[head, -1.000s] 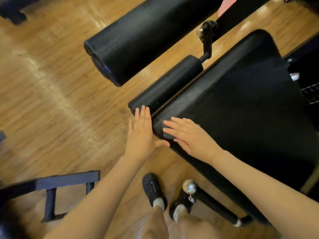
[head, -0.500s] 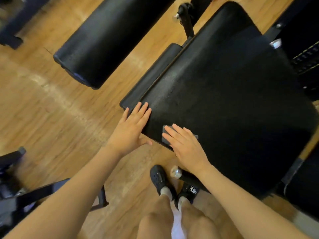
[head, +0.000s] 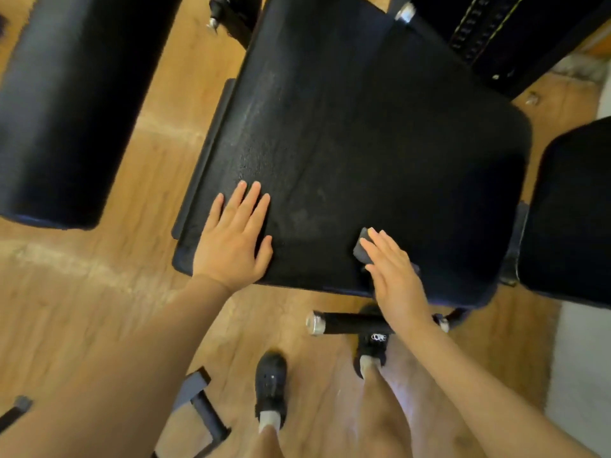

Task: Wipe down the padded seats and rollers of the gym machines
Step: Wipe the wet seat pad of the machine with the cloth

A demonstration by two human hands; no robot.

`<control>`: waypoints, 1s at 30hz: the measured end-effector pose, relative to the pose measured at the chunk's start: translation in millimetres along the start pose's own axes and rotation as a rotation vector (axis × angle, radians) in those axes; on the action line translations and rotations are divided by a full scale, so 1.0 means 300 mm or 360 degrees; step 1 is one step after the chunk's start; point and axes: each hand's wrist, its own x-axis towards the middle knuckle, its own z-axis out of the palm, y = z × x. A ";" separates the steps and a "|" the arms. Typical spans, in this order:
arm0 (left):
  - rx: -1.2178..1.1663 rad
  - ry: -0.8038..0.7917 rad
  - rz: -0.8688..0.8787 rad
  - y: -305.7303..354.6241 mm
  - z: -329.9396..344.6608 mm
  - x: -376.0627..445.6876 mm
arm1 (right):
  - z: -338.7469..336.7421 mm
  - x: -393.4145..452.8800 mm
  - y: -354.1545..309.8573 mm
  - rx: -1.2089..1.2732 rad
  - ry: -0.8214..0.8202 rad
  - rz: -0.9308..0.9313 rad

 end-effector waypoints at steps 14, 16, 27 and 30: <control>0.0036 0.0163 0.0070 -0.013 0.038 -0.005 | 0.112 -0.045 -0.067 -0.0558 0.0179 0.0106; 0.0053 0.0163 0.0072 -0.012 0.042 -0.007 | 0.072 -0.085 0.017 -0.0537 0.0264 0.0315; 0.0102 0.0170 0.0094 -0.014 0.051 -0.005 | -0.007 -0.151 0.192 0.0198 0.0889 0.1210; 0.0112 0.0151 0.0100 -0.013 0.055 -0.005 | 0.009 -0.135 0.157 0.0248 0.0930 0.1275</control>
